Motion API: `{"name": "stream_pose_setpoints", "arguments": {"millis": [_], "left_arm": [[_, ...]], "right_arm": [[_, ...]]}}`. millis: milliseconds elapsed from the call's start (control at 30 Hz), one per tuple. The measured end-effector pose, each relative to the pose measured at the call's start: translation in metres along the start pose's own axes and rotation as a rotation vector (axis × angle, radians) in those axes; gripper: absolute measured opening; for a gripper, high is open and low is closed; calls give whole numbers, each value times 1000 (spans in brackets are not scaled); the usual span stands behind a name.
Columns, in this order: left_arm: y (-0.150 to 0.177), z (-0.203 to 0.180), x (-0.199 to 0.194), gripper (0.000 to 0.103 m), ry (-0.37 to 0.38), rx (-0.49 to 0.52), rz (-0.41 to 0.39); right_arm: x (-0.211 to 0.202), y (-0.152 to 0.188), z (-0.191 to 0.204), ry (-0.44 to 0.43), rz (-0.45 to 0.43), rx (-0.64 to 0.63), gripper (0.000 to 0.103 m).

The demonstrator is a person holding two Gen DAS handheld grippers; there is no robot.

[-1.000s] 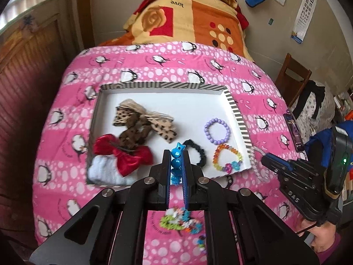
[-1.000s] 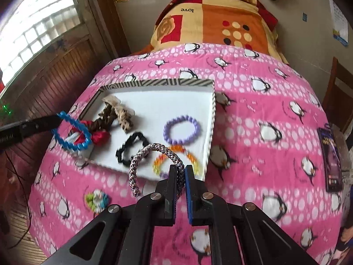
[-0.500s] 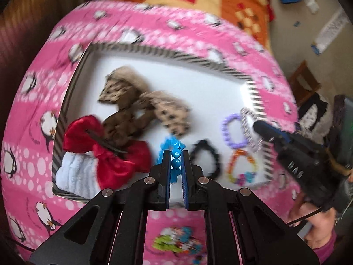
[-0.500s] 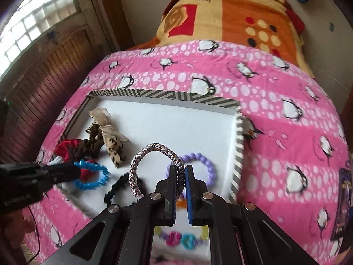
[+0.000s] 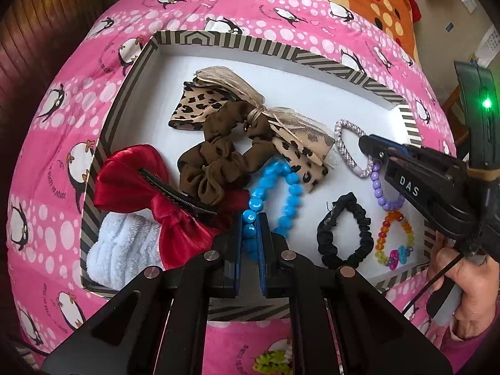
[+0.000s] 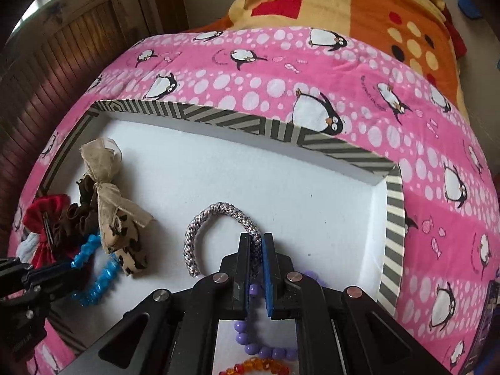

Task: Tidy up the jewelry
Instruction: 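Open both grippers to drop the bracelets in the tray, then move both grippers back over the remaining bracelets on the bedspread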

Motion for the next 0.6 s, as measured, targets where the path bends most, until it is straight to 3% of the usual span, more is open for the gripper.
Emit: {"name": "stream_pose_setpoints", "arguments": {"millis": [200,300,333,467,600], "left_arm": [[4,-6,-4,10,-43,32,-26],[7,-9,-8,20,-48,42,-27],[9,-11,-12,26,-42,44,-31],[15,-21,-26,49,-51,75,-70],[27,-28,-45,55,-72,104,-117]], "right_arm": [[-2,0,-3,-43,10,44,7],[-10,5,-7,-54,0,73,26],[-15,7,-8,-53,-6,78,37],[-41,17,-14,-45,-37,104,38],[-73,36,-20,-61,-75,140,43]]}}
Point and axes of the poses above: each gripper's, at about its wrist camera, not at the fingertips, and x roughly the way its jaws point, z to its left, y to its underside, the point moved 1 cm from there along x, roughly the way its jaws point, and after that the axes turned 11 degrees about y, right-handed, at the moved point
